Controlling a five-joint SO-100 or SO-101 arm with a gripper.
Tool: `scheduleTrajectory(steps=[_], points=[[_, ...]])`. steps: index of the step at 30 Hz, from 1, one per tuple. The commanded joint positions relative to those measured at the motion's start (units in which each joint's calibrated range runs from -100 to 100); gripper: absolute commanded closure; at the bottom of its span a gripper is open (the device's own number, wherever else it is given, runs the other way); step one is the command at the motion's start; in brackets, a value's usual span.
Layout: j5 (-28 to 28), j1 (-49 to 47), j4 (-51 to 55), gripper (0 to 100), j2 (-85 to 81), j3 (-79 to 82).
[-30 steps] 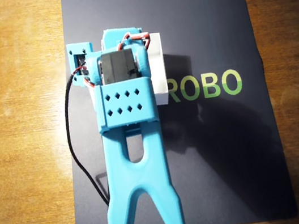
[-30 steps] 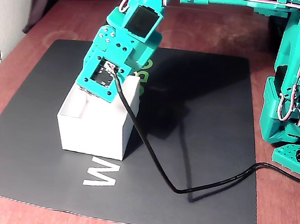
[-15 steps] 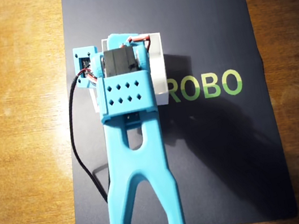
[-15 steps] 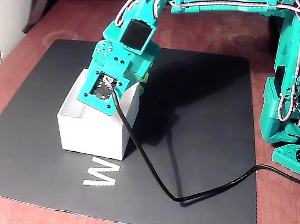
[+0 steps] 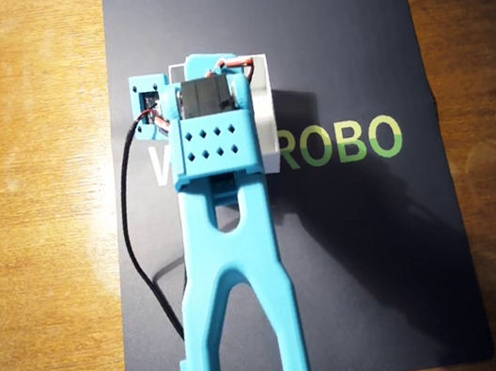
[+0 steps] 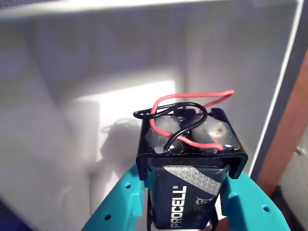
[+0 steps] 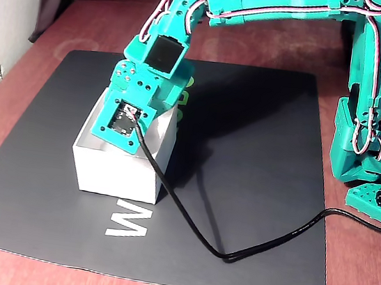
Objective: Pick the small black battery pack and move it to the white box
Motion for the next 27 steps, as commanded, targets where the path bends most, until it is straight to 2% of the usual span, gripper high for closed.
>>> scheduleTrajectory(steps=[1, 27], points=[[0.36, 0.71, -3.91, 90, 0.06, -3.33], [0.42, 0.60, -3.30, 86, -0.03, -2.97]])
